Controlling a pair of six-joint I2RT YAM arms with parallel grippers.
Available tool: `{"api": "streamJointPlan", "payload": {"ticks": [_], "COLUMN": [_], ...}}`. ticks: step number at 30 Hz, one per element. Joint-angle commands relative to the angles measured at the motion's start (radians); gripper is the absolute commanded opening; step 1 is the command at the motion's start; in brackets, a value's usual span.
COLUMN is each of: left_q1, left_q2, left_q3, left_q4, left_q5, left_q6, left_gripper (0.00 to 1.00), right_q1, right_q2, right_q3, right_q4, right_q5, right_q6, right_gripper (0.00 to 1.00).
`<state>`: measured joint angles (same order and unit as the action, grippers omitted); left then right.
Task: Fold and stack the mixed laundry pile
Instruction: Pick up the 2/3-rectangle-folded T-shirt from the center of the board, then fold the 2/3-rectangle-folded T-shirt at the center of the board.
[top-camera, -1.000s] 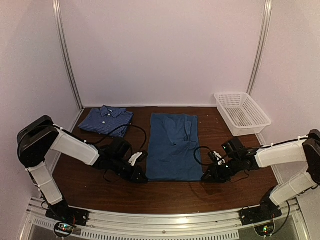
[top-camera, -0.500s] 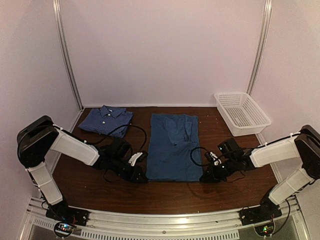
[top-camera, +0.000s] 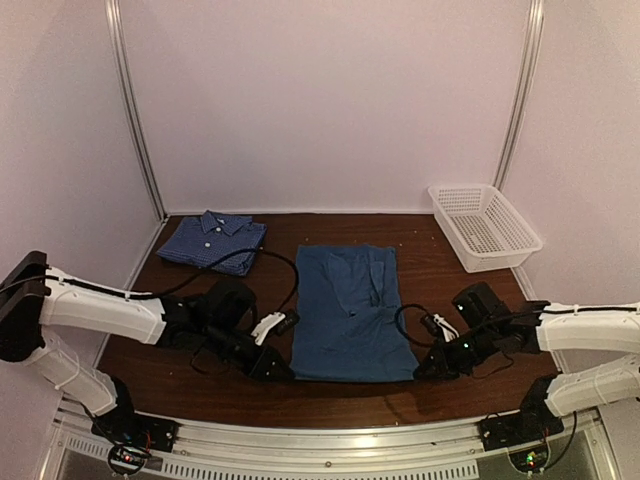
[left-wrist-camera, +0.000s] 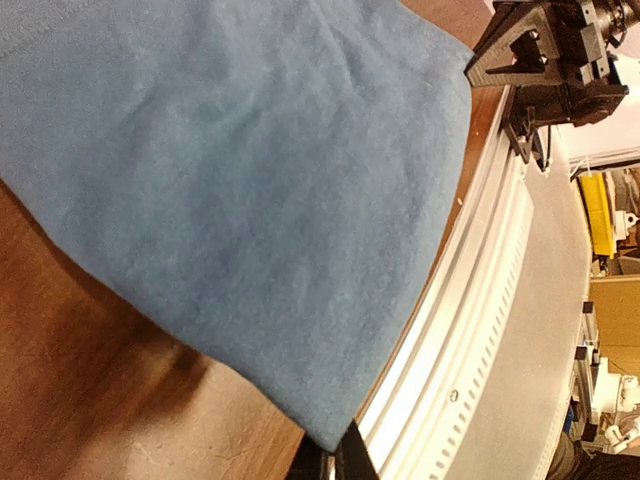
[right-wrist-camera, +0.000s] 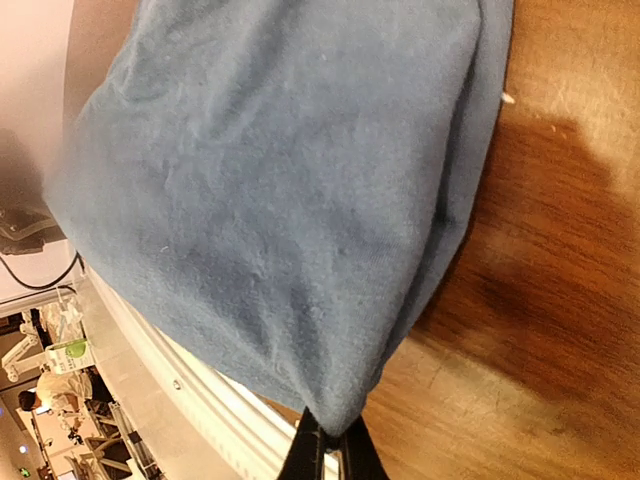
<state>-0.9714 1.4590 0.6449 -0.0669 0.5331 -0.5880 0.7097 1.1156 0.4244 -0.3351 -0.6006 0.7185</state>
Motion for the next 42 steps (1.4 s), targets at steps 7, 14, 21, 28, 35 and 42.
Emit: {"api": "streamJointPlan", "payload": {"ticks": [7, 14, 21, 28, 35, 42], "left_q1": [0.168, 0.321, 0.394, 0.401, 0.367, 0.335], "left_q2": [0.008, 0.218, 0.500, 0.656, 0.524, 0.251], "left_q3": [0.256, 0.507, 0.707, 0.736, 0.480, 0.235], "left_q4": [-0.195, -0.217, -0.155, -0.106, -0.019, -0.029], "left_q5": [-0.088, -0.075, -0.051, -0.053, -0.034, -0.042], "left_q6": [0.093, 0.184, 0.200, 0.196, 0.172, 0.129], "left_gripper": [0.00, 0.00, 0.00, 0.00, 0.00, 0.00], "right_q1": [-0.168, -0.321, -0.358, -0.343, -0.277, -0.169], "right_q2": [0.093, 0.365, 0.717, 0.923, 0.751, 0.473], "right_q3": [0.303, 0.577, 0.845, 0.897, 0.627, 0.353], "right_q4": [-0.193, -0.162, -0.075, -0.009, 0.084, 0.131], "right_q5": [0.101, 0.084, 0.060, 0.016, 0.001, 0.011], "right_q6": [-0.140, -0.298, -0.356, -0.367, -0.307, -0.166], "right_gripper": [0.00, 0.00, 0.00, 0.00, 0.00, 0.00]}}
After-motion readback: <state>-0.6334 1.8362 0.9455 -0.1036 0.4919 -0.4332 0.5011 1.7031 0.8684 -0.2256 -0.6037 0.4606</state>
